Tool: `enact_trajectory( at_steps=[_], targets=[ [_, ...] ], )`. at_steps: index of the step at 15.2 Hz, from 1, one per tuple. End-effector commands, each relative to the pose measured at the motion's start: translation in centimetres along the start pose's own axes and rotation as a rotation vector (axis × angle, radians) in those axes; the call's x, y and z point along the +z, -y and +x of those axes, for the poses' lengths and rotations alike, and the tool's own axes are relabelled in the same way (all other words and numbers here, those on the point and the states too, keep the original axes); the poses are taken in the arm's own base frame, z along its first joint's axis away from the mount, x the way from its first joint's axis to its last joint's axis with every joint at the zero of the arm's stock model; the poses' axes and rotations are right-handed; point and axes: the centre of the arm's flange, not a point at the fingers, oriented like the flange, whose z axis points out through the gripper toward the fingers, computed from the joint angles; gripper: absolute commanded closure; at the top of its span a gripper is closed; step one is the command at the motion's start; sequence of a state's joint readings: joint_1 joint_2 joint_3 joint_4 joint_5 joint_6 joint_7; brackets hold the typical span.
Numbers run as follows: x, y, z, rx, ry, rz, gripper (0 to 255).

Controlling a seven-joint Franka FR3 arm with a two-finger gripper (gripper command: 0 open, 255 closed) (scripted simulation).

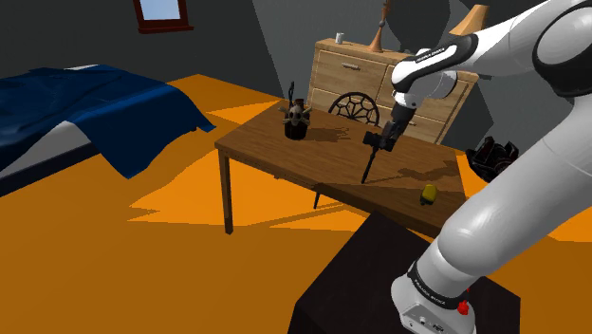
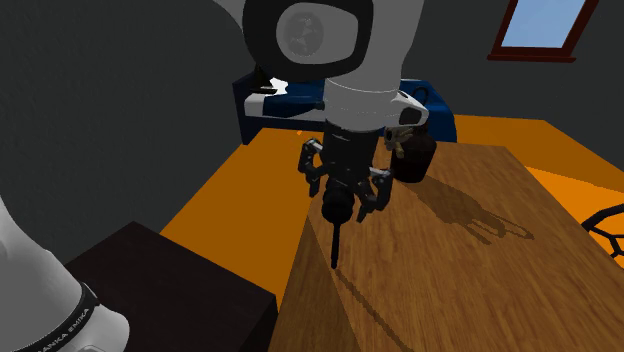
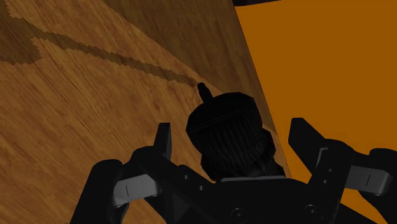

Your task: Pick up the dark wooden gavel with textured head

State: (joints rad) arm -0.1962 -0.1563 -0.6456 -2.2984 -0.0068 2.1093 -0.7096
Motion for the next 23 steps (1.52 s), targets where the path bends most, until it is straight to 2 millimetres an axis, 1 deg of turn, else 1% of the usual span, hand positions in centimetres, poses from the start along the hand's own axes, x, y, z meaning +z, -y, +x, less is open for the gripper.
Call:
enact_trajectory(
  at_steps=[1,10,23],
  targets=[
    [0.2,0.0,0.0,0.000,0.000,0.000,255],
    [0.2,0.0,0.0,0.000,0.000,0.000,255],
    [-6.6,0.7,0.1,0.000,0.000,0.000,255]
  ],
)
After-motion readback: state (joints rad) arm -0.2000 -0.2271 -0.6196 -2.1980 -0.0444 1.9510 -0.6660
